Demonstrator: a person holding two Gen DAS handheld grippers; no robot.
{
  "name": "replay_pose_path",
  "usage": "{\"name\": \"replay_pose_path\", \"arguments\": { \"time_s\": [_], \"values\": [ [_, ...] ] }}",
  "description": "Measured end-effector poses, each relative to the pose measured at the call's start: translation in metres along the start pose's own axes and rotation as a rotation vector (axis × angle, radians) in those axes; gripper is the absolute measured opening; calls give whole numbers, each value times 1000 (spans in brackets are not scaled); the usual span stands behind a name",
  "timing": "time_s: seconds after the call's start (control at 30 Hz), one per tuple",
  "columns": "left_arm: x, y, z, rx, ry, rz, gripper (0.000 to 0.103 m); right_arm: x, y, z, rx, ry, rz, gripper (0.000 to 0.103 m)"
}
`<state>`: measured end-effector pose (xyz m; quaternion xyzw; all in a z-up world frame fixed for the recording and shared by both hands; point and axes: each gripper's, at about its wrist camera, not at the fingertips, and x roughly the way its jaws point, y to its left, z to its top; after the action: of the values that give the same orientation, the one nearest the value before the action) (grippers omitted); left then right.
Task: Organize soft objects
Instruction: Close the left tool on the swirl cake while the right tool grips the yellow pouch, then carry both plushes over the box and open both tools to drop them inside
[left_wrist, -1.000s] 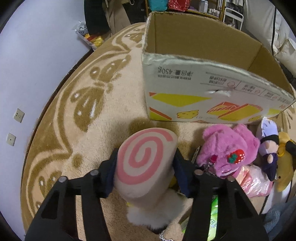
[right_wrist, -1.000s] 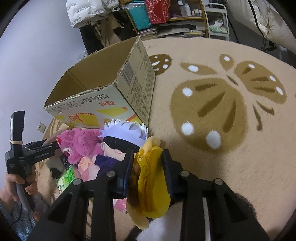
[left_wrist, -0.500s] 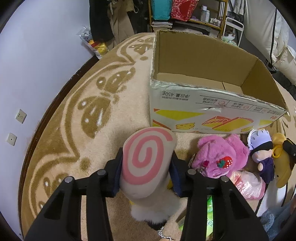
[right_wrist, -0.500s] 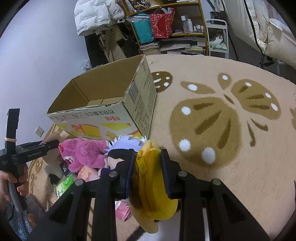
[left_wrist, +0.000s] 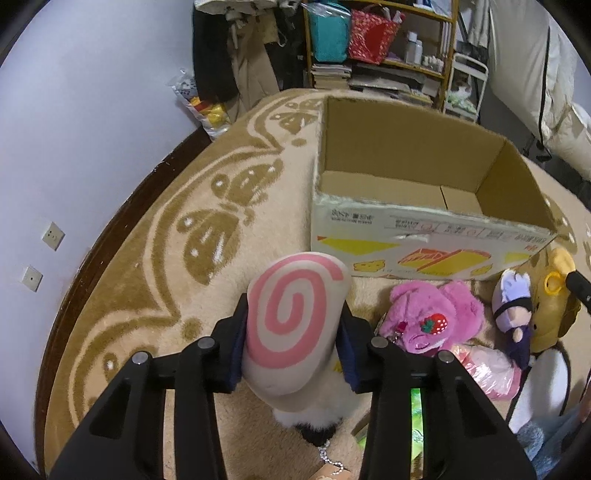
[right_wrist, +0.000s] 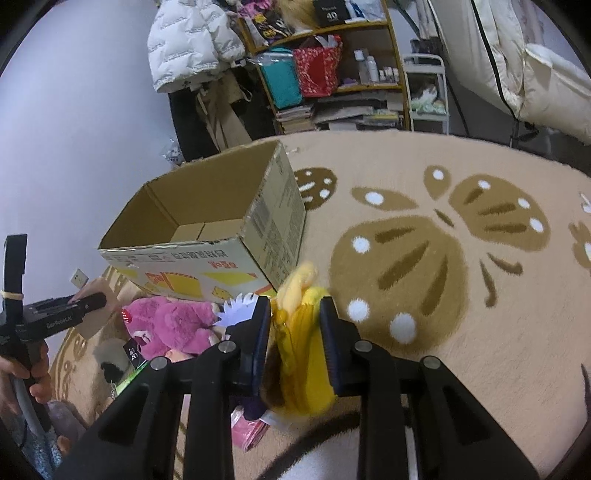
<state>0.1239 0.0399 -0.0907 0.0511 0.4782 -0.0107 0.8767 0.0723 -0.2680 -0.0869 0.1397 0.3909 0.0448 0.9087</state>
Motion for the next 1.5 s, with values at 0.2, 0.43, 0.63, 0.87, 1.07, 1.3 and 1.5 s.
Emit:
{"name": "replay_pose_path", "arguments": {
  "time_s": [0.2,0.43,0.63,0.87,1.07,1.3,1.5],
  "values": [
    [-21,2,2,8,-64,44,40,-9,11,4,-65,-45,1,25],
    [-47,9,9,-19,-137,44,40,-26,19,10,-84,-98,18,25],
    [-73,3,26,8,-240,40,40,-40,28,28,-118,-160,30,25],
    [-80,-15,54,83,-318,84,41,-41,41,55,-162,-198,34,25],
    [-74,-20,72,91,-340,74,42,-31,51,84,-156,-231,89,25],
    [-59,-33,90,101,-342,28,43,-13,64,102,-176,-253,109,25],
    [-45,-47,89,135,-324,17,45,2,77,107,-191,-252,136,25]
  ]
}}
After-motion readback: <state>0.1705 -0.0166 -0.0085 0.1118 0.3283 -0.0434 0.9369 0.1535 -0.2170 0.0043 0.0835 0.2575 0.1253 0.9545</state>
